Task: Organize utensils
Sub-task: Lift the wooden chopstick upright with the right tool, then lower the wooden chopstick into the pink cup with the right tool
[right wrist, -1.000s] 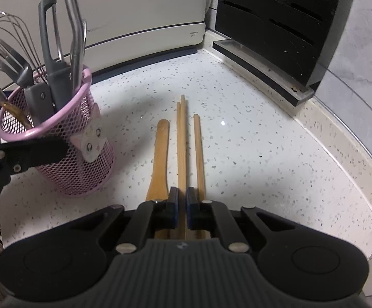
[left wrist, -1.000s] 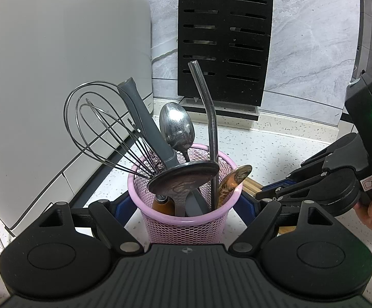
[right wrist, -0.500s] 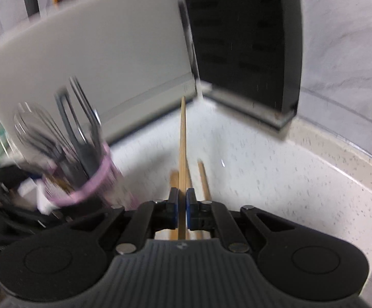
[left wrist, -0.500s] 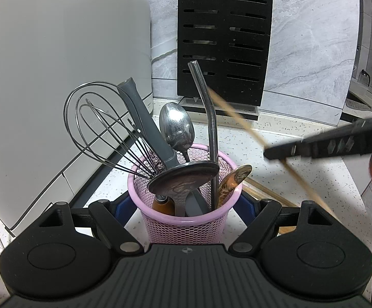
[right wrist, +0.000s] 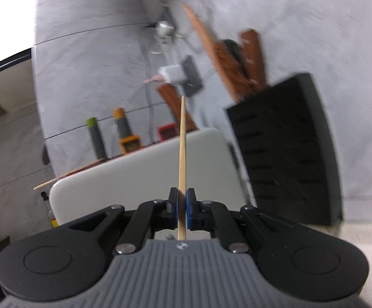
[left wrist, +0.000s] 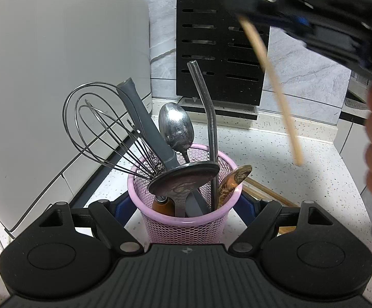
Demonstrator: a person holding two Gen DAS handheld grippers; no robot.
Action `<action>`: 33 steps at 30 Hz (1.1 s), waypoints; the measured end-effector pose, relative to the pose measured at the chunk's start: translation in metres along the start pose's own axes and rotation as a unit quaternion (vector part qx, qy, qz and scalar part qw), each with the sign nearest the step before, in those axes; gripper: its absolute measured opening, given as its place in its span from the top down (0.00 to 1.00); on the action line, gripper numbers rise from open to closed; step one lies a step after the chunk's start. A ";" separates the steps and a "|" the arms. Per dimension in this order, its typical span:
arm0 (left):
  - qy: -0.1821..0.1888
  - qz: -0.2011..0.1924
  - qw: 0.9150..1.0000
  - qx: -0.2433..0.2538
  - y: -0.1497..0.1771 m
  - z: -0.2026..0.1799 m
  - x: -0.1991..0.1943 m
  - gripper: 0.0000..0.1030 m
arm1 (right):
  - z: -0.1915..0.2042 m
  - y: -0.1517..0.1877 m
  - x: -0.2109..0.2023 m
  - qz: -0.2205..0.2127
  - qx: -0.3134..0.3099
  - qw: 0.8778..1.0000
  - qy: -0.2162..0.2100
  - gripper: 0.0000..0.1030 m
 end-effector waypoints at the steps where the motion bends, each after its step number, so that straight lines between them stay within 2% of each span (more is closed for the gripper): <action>1: 0.001 0.000 1.000 0.000 0.000 0.000 0.000 0.10 | 0.004 0.000 0.007 -0.004 -0.009 1.000 -0.004 0.98; 11: 0.004 0.002 1.000 -0.004 0.000 0.002 0.000 0.10 | 0.009 0.017 0.040 0.016 -0.050 0.997 -0.052 0.98; 16: 0.004 0.003 1.000 -0.006 0.000 0.003 0.000 0.10 | 0.010 0.023 0.049 0.023 -0.065 0.996 -0.054 0.98; 29: 0.004 0.004 1.000 -0.007 -0.001 0.006 0.002 0.10 | -0.004 0.012 0.005 0.080 -0.076 0.993 -0.051 0.96; 32: 0.001 0.004 1.000 -0.007 -0.001 0.005 0.002 0.10 | -0.008 0.012 -0.004 0.095 -0.061 0.991 -0.072 0.96; 33: 0.001 0.004 1.000 -0.008 -0.001 0.005 0.003 0.10 | -0.007 0.012 -0.006 0.101 -0.066 0.991 -0.062 0.95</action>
Point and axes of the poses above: each gripper's, at about its wrist camera, not at the fingertips, and x roughly the way its jaws point, z to its left, y to its underside, the point moved 1 cm from there along x, roughly the way its jaws point, and after that the axes turned 11 degrees about -x, right-handed, at the moved point
